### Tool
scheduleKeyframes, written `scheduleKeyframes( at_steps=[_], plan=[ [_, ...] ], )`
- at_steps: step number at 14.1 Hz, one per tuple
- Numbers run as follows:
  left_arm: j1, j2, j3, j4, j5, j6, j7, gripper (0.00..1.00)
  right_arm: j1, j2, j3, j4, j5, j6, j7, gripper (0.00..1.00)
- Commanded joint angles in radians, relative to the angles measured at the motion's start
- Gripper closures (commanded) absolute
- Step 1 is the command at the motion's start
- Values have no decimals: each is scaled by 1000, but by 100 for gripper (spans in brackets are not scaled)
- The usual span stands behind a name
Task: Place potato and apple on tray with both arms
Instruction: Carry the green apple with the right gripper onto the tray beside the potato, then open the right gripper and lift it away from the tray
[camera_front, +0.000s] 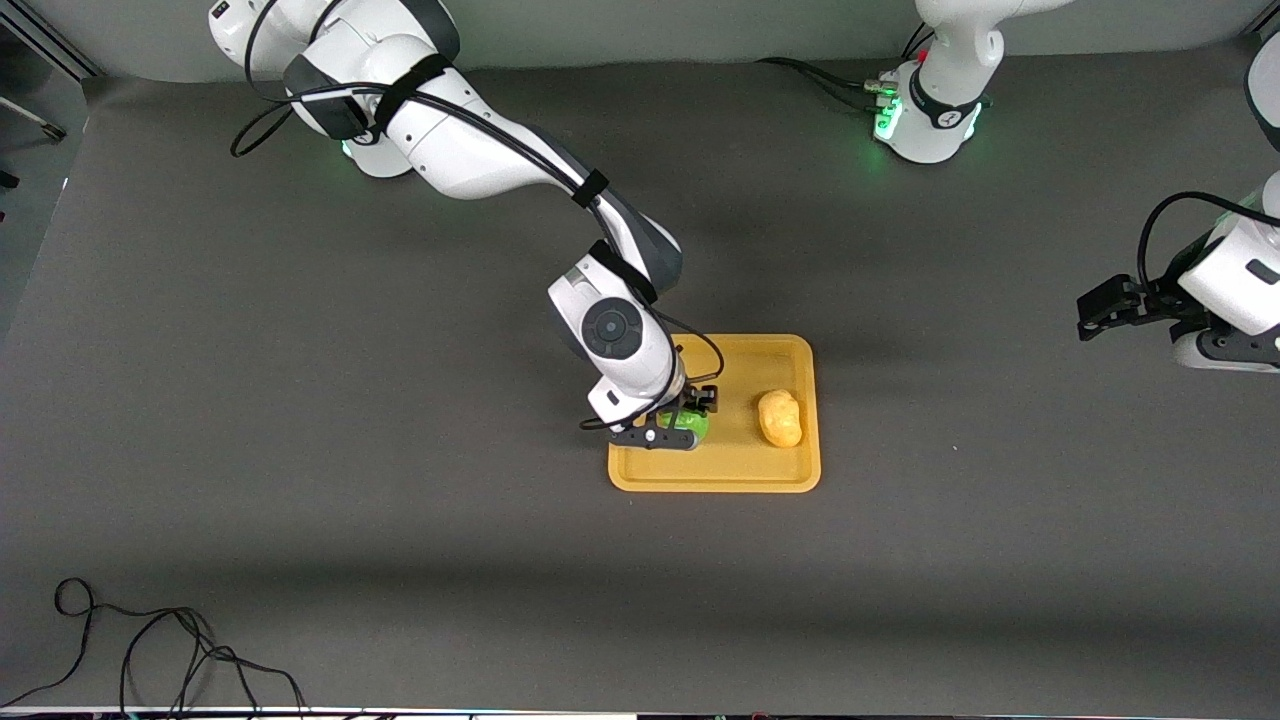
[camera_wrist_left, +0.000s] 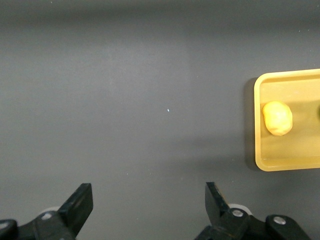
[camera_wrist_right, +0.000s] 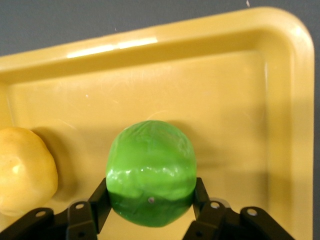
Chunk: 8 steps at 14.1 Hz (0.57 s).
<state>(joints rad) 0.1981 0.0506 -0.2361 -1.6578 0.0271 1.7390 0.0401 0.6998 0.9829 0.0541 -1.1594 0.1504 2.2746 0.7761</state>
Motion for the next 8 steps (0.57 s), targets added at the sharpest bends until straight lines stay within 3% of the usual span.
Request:
scheduleKeyframes(
  at_steps=[1, 2, 4, 8],
  plan=[
    [-17, 21, -2, 36, -3, -12, -9, 0, 10, 2, -16, 3, 11, -12, 20, 20],
    [-31, 34, -9, 44, -1, -12, -14, 0, 9, 0, -17, 3, 8, -12, 20, 0],
    [-34, 43, -9, 49, -1, -13, -17, 0, 3, -29, -23, -12, 8, -18, 20, 0],
    [-29, 43, -9, 41, 4, -16, -17, 0, -11, -245, -98, -141, 9, -81, 5, 0]
  ],
)
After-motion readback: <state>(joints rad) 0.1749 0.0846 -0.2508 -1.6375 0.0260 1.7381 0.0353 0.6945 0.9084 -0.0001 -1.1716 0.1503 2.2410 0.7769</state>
